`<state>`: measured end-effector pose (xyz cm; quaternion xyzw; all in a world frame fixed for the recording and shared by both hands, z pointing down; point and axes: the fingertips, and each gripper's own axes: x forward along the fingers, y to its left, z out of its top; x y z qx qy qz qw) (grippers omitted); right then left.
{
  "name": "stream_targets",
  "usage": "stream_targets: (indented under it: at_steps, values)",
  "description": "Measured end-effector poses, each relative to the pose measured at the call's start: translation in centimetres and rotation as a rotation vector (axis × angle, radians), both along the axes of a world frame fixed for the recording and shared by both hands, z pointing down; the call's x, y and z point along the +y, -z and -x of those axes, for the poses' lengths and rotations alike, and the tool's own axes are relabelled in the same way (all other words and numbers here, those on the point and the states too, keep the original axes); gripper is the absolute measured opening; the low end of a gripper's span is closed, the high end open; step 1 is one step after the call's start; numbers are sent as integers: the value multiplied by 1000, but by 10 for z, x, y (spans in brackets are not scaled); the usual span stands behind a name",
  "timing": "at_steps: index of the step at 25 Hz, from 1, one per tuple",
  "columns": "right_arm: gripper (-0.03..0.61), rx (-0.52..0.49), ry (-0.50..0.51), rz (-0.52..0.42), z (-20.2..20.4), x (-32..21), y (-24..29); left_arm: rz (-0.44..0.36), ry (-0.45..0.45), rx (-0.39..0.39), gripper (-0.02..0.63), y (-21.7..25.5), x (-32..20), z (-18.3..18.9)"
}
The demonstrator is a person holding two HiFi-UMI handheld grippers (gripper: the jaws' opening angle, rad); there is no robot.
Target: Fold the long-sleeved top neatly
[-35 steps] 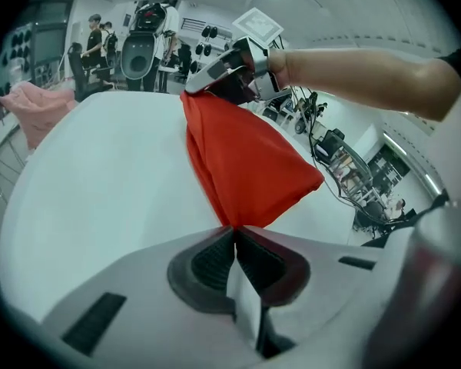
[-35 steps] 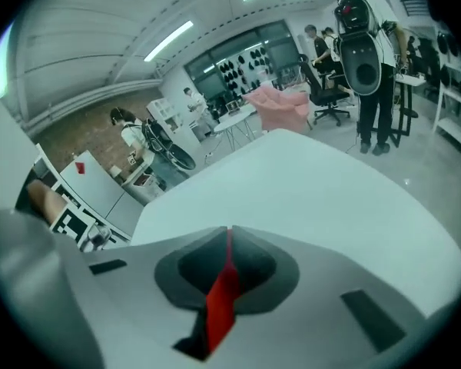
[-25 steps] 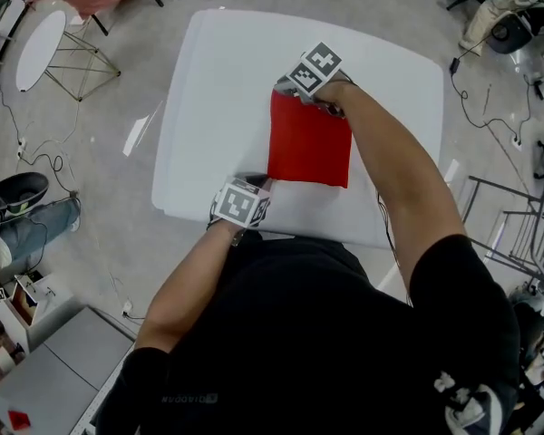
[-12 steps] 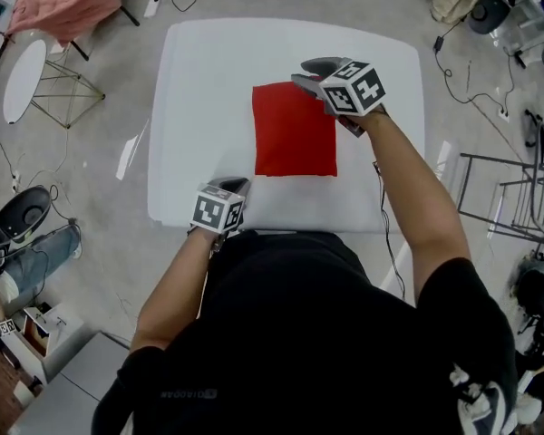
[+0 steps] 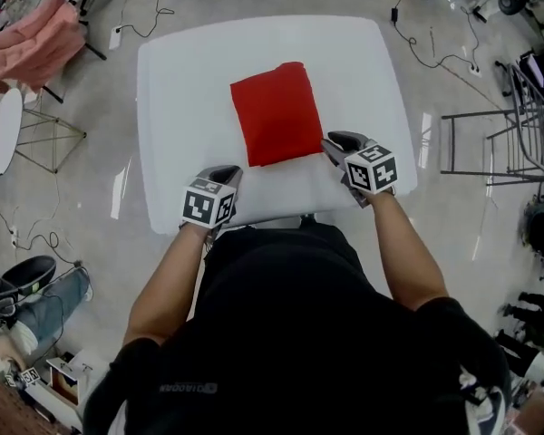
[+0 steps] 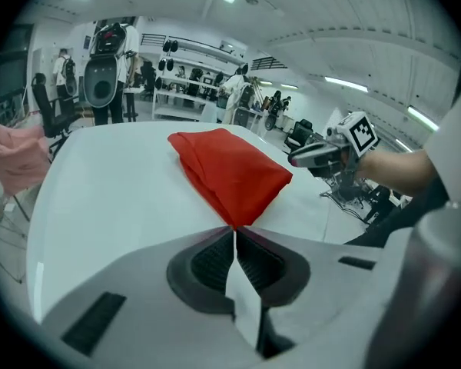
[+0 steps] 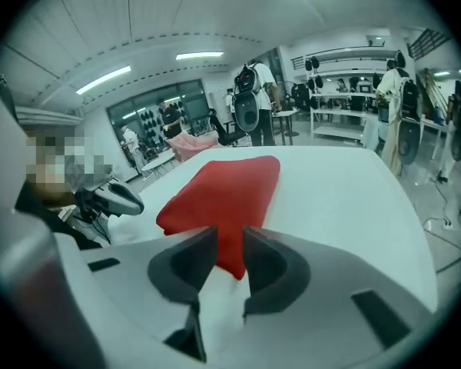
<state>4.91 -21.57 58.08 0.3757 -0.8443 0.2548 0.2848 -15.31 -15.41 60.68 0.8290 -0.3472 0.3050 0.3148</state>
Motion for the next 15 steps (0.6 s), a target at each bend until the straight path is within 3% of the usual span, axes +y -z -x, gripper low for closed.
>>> stream_targets:
  at_steps: [4,7,13,15]
  values:
    - [77,22,-99,-8,-4,26,-13,-47,-55,-2,12,12,8,0]
    - [61,-31,-167,-25,-2,43,-3,-87,-82,-3,12,25,19,-2]
    - [52,-118,-170,-62,3,70,31,-188,-2,52,12,68,26,-11]
    - [17,-142,-144,-95,4,72,47,-221,33,74,12,82,30,-17]
